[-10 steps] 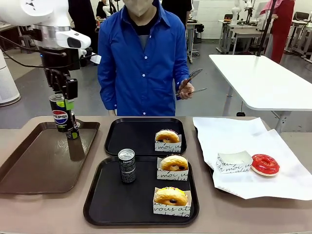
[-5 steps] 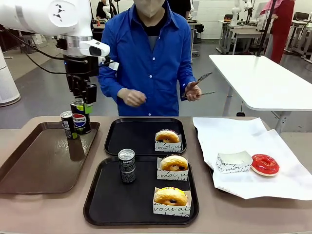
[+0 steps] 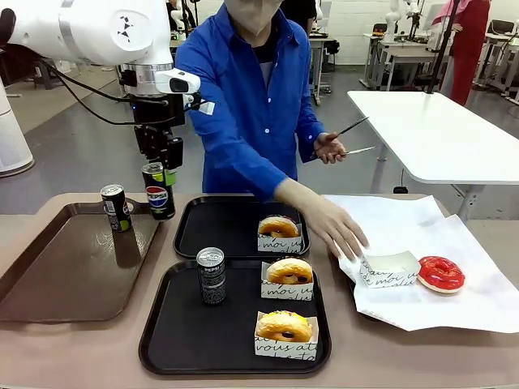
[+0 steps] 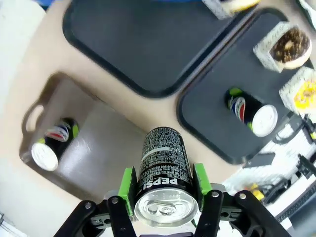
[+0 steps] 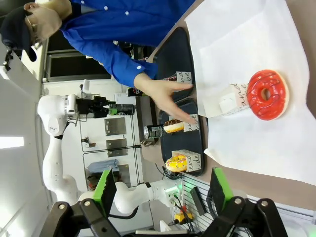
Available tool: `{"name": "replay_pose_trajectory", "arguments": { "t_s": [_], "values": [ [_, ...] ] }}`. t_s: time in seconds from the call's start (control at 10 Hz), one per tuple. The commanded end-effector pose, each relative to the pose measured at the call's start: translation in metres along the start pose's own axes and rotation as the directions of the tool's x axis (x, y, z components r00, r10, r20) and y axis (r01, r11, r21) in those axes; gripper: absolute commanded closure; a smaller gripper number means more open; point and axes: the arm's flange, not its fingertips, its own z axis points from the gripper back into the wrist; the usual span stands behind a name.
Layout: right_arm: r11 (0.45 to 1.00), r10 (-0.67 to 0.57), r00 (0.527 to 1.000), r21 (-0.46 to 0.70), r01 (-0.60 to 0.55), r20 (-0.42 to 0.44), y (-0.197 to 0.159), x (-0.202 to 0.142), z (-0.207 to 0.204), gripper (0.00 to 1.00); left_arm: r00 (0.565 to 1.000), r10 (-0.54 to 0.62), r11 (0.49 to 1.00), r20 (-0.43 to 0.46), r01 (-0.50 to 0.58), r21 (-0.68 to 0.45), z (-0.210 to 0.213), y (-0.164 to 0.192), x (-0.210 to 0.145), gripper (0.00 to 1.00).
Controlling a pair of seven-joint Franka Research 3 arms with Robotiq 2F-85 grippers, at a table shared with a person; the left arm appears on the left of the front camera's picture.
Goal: Set up donuts and drinks on trays.
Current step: Pick up one Pepsi coke from the Handle tray and place it on the Flat Tray without a Pepsi coke.
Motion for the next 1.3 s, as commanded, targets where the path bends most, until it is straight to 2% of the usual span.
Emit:
{"name": "replay_pose_trajectory", "arguments": {
  "t_s": [0.0,0.1,0.2,0.3,0.5,0.7,0.8,1.2],
  "values": [
    [1.000,0.003,1.000,0.015,-0.003,0.005,0.001,0.000,0.000,0.00,0.996,-0.005,1.000,-0.090,0.005,-0.005,0.035,0.004,-0.088,0.43],
    [1.000,0.003,1.000,0.015,-0.003,0.005,0.001,0.000,0.000,0.00,0.999,-0.016,1.000,-0.051,0.015,-0.009,0.048,0.011,-0.136,0.43],
    [1.000,0.003,1.000,0.015,-0.003,0.005,0.001,0.000,0.000,0.00,1.000,-0.007,1.000,-0.017,0.007,-0.013,0.049,0.011,-0.161,0.43],
    [1.000,0.003,1.000,0.015,-0.003,0.005,0.001,0.000,0.000,0.00,1.000,0.004,1.000,0.000,-0.004,-0.015,0.048,0.014,-0.171,0.43],
    [1.000,0.003,1.000,0.015,-0.003,0.005,0.001,0.000,0.000,0.00,1.000,0.002,1.000,-0.004,-0.002,-0.014,0.053,0.025,-0.165,0.43],
    [1.000,0.003,1.000,0.015,-0.003,0.005,0.001,0.000,0.000,0.00,0.998,0.062,0.998,0.030,-0.062,-0.008,0.055,0.023,-0.169,0.43],
    [1.000,0.003,1.000,0.015,-0.003,0.005,0.001,0.000,0.000,0.00,1.000,0.025,1.000,-0.015,-0.026,-0.010,0.058,0.025,-0.179,0.43],
    [1.000,0.003,1.000,0.015,-0.003,0.005,0.001,0.000,0.000,0.00,1.000,0.025,1.000,-0.015,-0.026,-0.010,0.058,0.025,-0.179,0.43]
  ]
}}
